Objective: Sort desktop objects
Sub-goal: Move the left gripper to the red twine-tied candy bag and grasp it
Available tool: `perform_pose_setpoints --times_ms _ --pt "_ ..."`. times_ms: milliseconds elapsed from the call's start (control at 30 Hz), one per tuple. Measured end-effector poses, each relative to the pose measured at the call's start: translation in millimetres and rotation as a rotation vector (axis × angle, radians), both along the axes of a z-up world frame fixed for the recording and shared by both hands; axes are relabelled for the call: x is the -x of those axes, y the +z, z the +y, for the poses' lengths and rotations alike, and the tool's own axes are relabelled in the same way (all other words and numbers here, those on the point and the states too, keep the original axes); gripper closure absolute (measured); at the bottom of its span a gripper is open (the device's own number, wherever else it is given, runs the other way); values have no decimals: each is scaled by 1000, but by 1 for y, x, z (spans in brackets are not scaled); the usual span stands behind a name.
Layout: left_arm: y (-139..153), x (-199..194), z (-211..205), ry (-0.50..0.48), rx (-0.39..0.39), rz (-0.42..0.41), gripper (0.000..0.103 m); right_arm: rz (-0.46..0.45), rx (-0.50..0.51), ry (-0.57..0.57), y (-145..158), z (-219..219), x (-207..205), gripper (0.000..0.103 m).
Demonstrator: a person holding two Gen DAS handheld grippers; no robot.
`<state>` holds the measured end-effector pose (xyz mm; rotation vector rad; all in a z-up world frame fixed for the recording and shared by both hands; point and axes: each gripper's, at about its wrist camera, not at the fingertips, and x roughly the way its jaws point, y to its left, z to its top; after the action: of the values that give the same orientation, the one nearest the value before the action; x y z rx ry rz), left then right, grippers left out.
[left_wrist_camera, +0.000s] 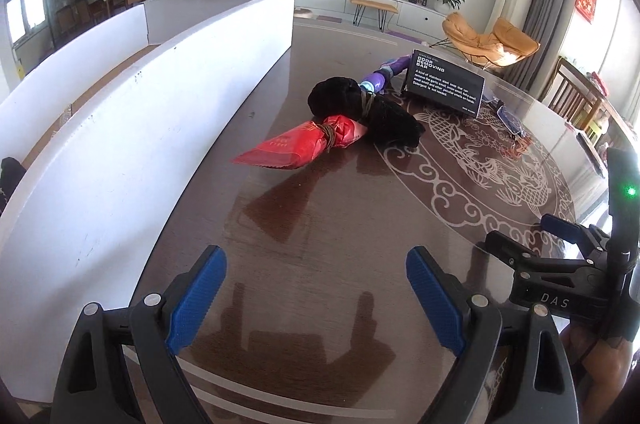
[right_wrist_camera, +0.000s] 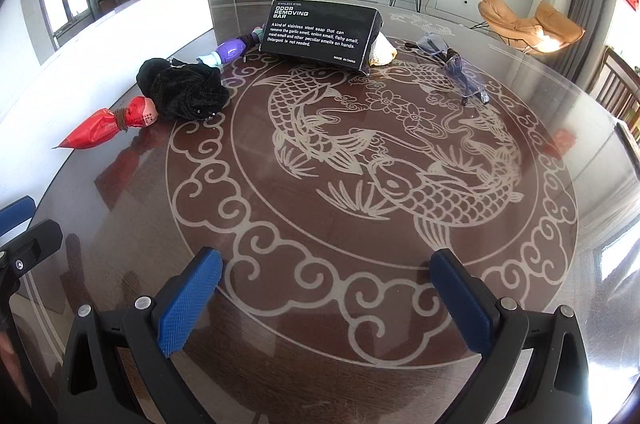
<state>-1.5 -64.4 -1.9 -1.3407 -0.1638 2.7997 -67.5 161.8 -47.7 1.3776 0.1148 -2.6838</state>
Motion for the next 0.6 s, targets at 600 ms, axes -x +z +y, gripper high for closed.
perform_pose_setpoints --times_ms 600 --pt "3 114 24 -159 201 -27 11 0 0 0 -1 0 1 0"
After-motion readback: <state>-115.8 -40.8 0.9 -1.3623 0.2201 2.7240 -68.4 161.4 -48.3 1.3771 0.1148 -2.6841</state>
